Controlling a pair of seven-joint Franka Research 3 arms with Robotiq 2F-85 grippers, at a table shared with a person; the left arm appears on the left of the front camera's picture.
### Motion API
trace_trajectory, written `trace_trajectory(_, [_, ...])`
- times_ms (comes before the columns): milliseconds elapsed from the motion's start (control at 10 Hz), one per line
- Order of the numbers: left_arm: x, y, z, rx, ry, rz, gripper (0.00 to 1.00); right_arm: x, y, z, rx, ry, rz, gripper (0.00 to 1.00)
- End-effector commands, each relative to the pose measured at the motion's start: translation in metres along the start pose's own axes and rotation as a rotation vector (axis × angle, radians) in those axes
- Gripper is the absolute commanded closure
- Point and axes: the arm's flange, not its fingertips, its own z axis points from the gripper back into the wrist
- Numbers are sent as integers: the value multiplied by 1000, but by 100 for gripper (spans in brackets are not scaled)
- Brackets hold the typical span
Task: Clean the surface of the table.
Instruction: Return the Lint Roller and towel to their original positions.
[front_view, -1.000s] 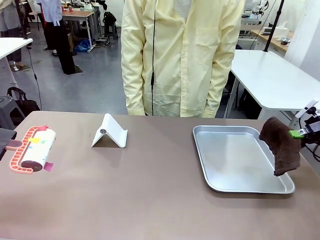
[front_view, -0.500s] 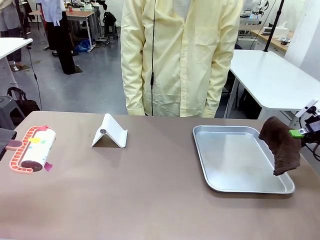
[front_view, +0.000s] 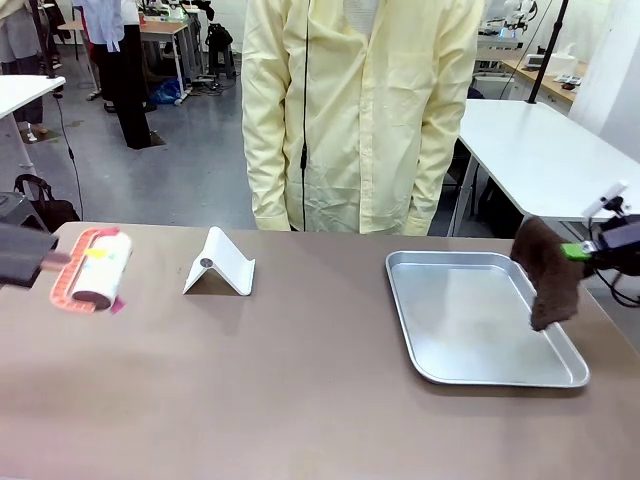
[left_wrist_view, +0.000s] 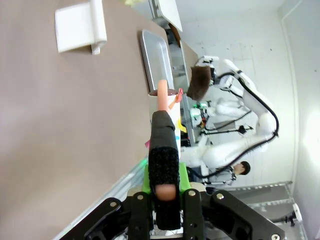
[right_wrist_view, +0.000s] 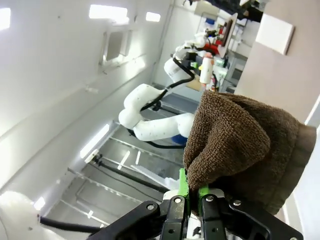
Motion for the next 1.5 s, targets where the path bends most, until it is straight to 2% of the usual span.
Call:
trace_trajectory(0, [35,-33,-16,61,-1,25,78,62,-1,-54,-32,76,14,92])
trace_trajectory(200, [76,-58,-43,3,78,93,78,109,-25,-109,-108,26,5,92])
trace_trajectory(300, [95,-66,-59,49,35,127,78,123,-40,-134,-125,20,-10,92])
trace_trajectory(400, [115,-73,-76,81,25,136,78,132,-54,-155,-202,7,-16,92])
trace_trajectory(600, [155,-75,-111,167,-31,162,78,138,-86,-190,-222,86,-76,92])
trace_trajectory(700, [172,-71,-126,204,-7,171,78,137,-103,-204,-218,131,-121,92])
trace_trajectory(800, [188,-65,-135,271,-16,161,78,135,-118,-213,-211,157,-158,92])
trace_trajectory(1000, [211,-52,-148,330,1,162,78,134,-132,-216,-183,211,-180,92])
trace_trajectory(1100, [219,-44,-156,358,8,171,78,134,-135,-214,-189,197,-188,92])
trace_trajectory(1300, [226,-31,-176,360,46,169,78,129,-134,-205,-172,222,-208,92])
trace_trajectory(1400, [227,-32,-183,327,97,158,78,122,-143,-217,-194,187,-166,92])
